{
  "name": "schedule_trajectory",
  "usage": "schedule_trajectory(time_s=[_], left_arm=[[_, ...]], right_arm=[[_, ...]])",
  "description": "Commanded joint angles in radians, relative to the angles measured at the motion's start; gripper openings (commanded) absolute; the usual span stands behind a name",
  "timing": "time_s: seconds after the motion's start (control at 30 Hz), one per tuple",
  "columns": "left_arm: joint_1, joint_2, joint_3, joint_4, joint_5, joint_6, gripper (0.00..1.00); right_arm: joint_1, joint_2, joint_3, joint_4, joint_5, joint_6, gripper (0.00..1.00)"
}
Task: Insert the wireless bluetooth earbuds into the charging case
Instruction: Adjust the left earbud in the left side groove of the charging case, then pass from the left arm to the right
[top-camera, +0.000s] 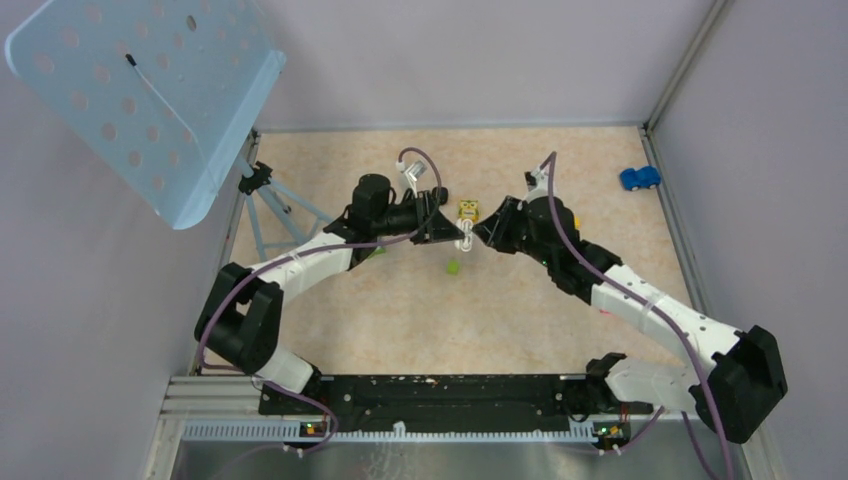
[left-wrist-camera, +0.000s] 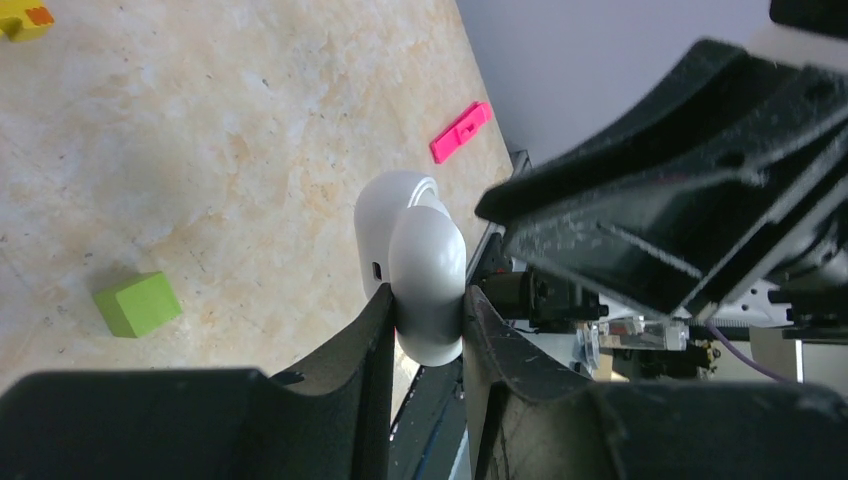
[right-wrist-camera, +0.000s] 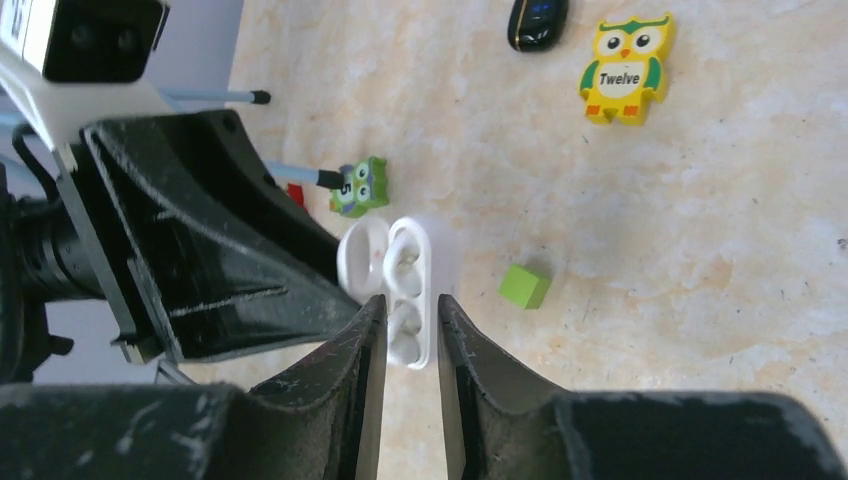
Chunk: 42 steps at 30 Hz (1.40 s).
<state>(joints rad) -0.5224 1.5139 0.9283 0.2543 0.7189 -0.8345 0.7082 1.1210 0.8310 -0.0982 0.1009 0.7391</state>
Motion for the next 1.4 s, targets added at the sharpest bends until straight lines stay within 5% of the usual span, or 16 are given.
schedule_trajectory(time_s=[0.0,0.23,0.43,0.57,0.73,0.9,1.37], left_arm=[[0.009,0.023,0.042,0.09,0.111,0.055,0.0],[0.009,0.02,0.044,0.084,0.115,0.095,0.0],[0.009,0.013,0.04,0.082,0.105,0.098,0.0],[0.017,0.014,0.05,0.069,0.129,0.072,0.0],[0.05,0.024,0.033,0.182,0.241,-0.045,0.0],[0.06,0.04,0.043,0.229,0.301,-0.101,0.0],[0.061,0.039,-0.005,0.368,0.309,-0.217,0.0]], right_arm=[[-0.083,0.002,0.063,-0.064,-0.138,0.115,0.25],[-0.093,0.057,0.19,-0.229,-0.199,0.208,0.25],[-0.099,0.007,0.15,-0.192,-0.135,0.182,0.25],[-0.177,-0.091,-0.008,0.021,-0.217,0.142,0.44],[-0.354,-0.182,-0.233,0.4,-0.536,0.155,0.68],[-0.384,-0.102,-0.322,0.718,-0.79,0.254,0.74],[-0.383,0.111,-0.346,1.136,-0.904,0.428,0.71]])
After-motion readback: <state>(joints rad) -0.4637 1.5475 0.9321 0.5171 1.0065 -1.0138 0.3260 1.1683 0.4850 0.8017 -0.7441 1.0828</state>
